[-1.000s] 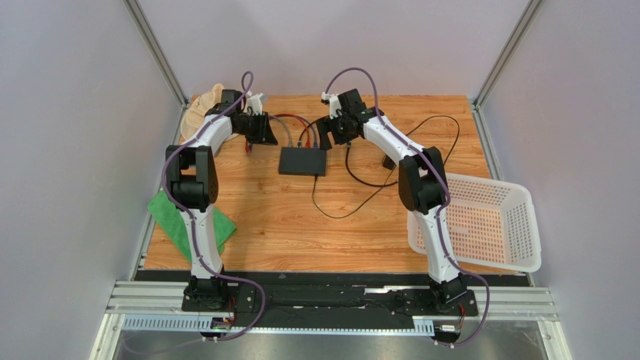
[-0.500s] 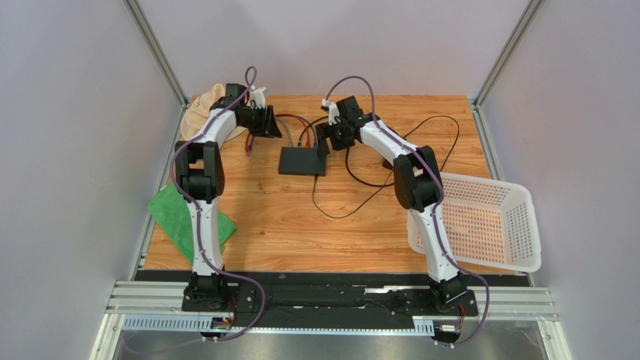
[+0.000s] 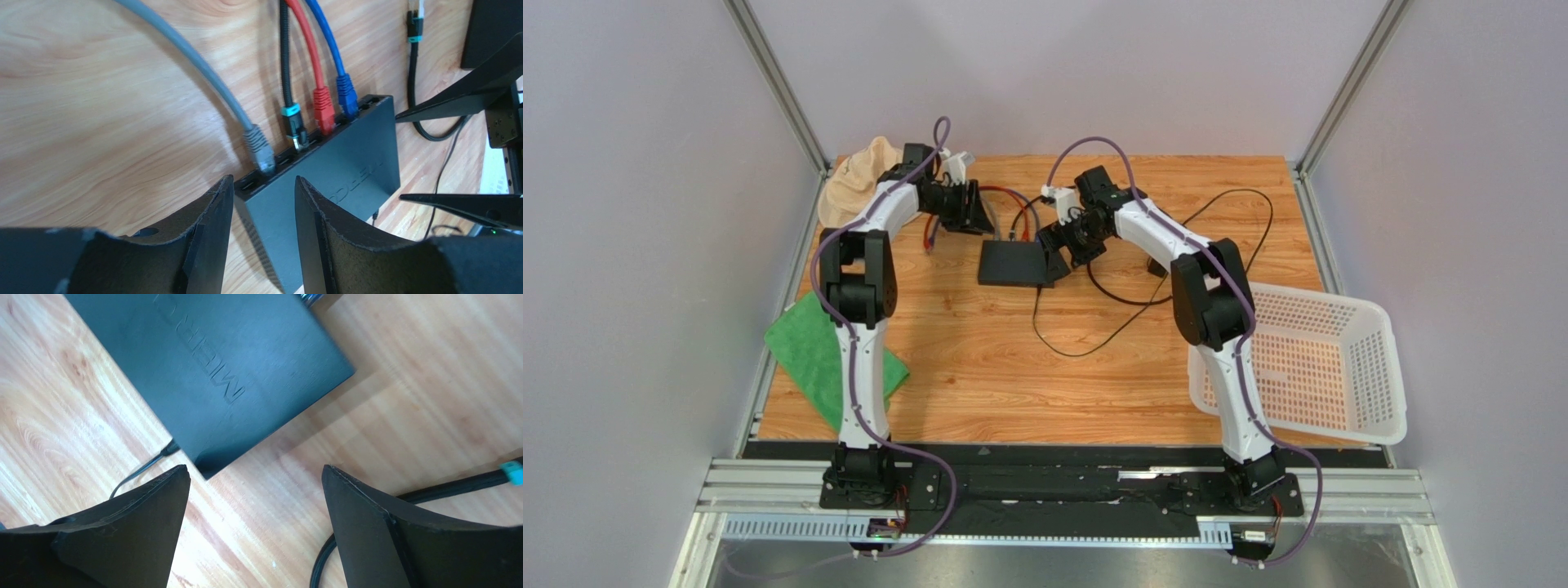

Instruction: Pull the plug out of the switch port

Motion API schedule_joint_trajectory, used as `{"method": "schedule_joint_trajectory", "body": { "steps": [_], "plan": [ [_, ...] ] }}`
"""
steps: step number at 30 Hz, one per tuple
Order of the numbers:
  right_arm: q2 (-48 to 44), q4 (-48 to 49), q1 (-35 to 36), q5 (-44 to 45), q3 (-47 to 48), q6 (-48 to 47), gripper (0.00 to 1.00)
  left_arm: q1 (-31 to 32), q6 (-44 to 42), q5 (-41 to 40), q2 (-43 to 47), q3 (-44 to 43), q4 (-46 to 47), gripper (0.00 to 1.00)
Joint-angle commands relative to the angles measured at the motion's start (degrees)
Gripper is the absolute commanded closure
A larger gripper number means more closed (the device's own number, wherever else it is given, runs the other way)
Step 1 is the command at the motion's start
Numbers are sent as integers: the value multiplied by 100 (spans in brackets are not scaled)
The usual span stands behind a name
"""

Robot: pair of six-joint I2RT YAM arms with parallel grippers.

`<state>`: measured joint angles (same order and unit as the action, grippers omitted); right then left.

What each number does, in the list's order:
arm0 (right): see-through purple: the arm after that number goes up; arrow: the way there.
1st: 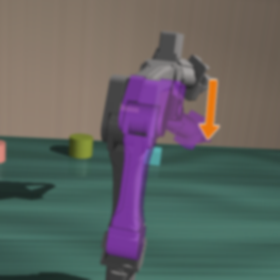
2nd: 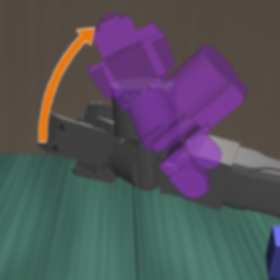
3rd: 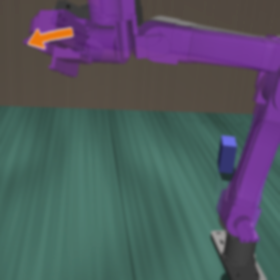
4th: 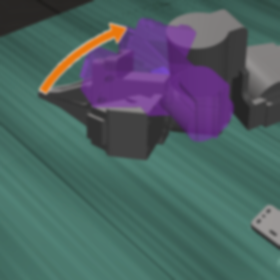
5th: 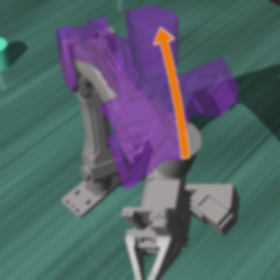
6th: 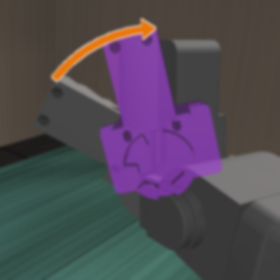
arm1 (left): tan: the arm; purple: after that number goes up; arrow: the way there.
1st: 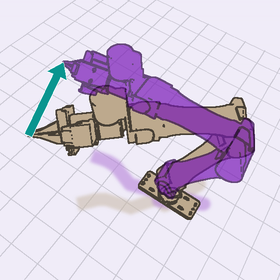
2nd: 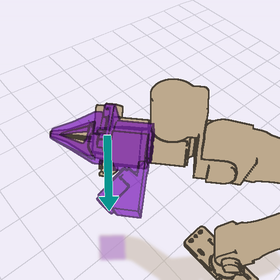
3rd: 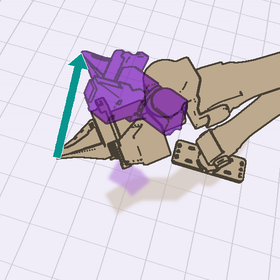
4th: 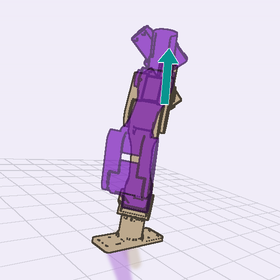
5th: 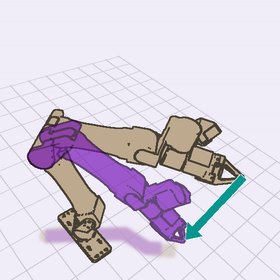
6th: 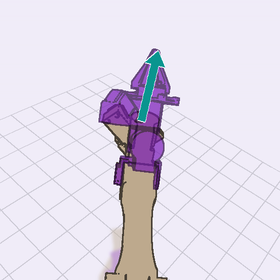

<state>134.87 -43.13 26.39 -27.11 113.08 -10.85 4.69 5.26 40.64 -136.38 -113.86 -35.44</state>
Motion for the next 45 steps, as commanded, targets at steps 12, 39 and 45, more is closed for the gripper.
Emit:
{"method": "schedule_joint_trajectory", "body": {
  "steps": [12, 39, 45],
  "plan": [
    [-171, 270, 138, 971, -190, -119, 19, 225, -227, 146, 304, 654, -393, 57],
    [638, 174, 182, 690, 1340, 189, 45, 1288, -1667, 462, 1482, 2334, -2318, 68],
    [49, 139, 103, 962, 1236, 215, 40, 1368, -1826, 488, 1841, 2026, -2810, 63]
  ]
}}
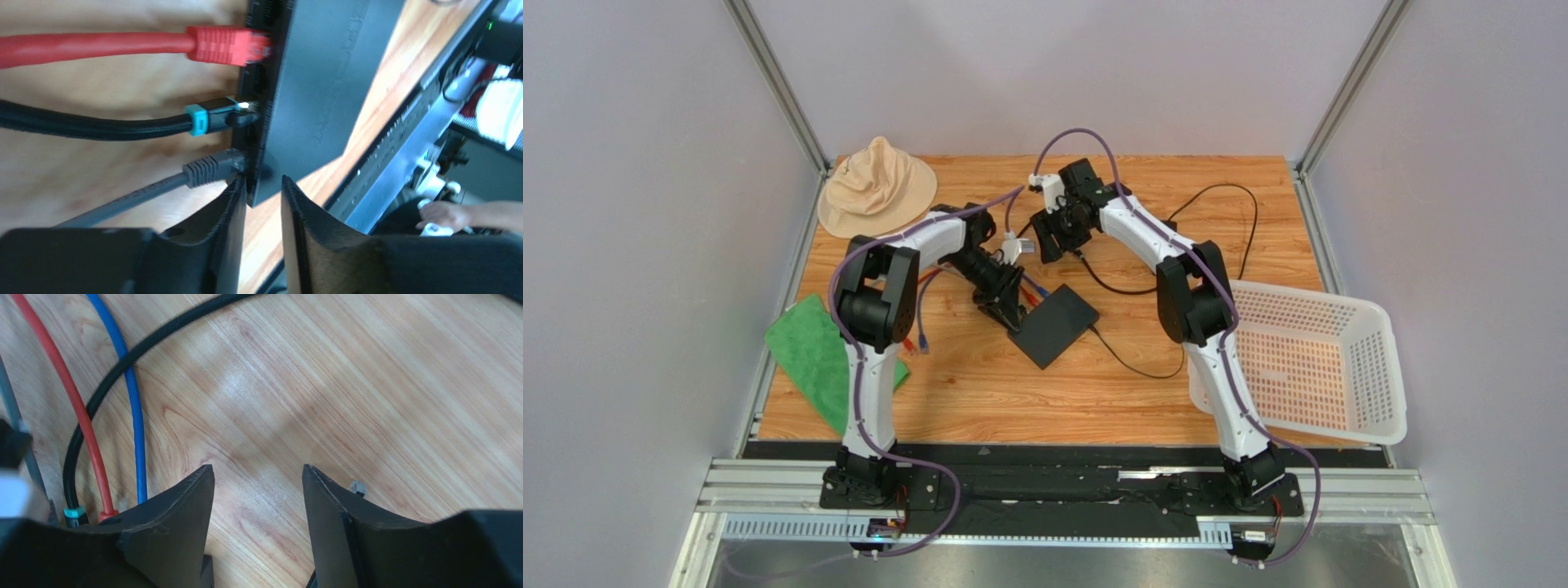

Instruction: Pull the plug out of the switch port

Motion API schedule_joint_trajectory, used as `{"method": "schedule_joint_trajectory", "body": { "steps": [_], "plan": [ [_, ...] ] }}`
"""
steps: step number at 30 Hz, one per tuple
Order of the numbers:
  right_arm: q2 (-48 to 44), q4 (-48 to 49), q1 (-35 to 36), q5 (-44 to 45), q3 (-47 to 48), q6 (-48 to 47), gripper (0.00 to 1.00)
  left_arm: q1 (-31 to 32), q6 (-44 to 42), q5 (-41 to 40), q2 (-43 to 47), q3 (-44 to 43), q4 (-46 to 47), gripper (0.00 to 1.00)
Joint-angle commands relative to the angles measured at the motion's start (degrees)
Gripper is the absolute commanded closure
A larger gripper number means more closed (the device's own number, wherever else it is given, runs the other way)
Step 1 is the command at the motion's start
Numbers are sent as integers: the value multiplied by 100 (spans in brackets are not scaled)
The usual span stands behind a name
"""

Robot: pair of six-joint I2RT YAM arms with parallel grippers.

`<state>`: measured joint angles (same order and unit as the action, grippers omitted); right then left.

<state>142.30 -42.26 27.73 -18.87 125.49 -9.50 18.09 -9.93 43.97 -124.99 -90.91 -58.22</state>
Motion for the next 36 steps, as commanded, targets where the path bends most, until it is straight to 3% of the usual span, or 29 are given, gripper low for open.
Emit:
{"method": "schedule_joint_trajectory", "body": {
  "steps": [1, 7, 11, 16, 18, 22, 24, 28, 29, 30, 36],
  "plan": [
    [-1025, 51, -83, 225, -120, 106, 38, -7, -246, 226, 782, -278, -533, 61],
    [-2547, -195, -285, 463, -2025, -131, 24, -376, 201, 525, 1170, -304, -226, 50],
    [-3811, -353, -303, 674, -3336, -351, 22, -402, 413, 631, 1398, -182, 309, 44],
    [-4631, -318, -303, 464, -4523, -246, 23, -402, 967, 474, 1934, 476, 1731, 42],
    [-4763, -309, -303, 411, -4805, -246, 25, -402, 1247, 429, 2153, 618, 1971, 42],
    [-4922, -98, -303, 709, -5148, 340, 30, -271, 950, -218, 2382, 585, 1833, 43],
    [-5123, 182, -285, 1016, -5482, 815, 32, -192, 870, -572, 2444, 505, 1648, 47],
    [-5712, 639, 31, 1377, -6009, 923, 32, -51, 852, -337, 2558, 837, 1454, 57],
    [-5774, 657, 49, 1343, -6071, 923, 32, 19, 914, -223, 2524, 917, 1497, 70],
    [-5836, 692, 57, 1195, -6211, 923, 31, 46, 975, 22, 2480, 970, 1523, 75],
    [-6065, 808, 66, 659, -6660, 915, 32, 441, 1571, 331, 1663, 1076, 1989, 100]
  ]
}}
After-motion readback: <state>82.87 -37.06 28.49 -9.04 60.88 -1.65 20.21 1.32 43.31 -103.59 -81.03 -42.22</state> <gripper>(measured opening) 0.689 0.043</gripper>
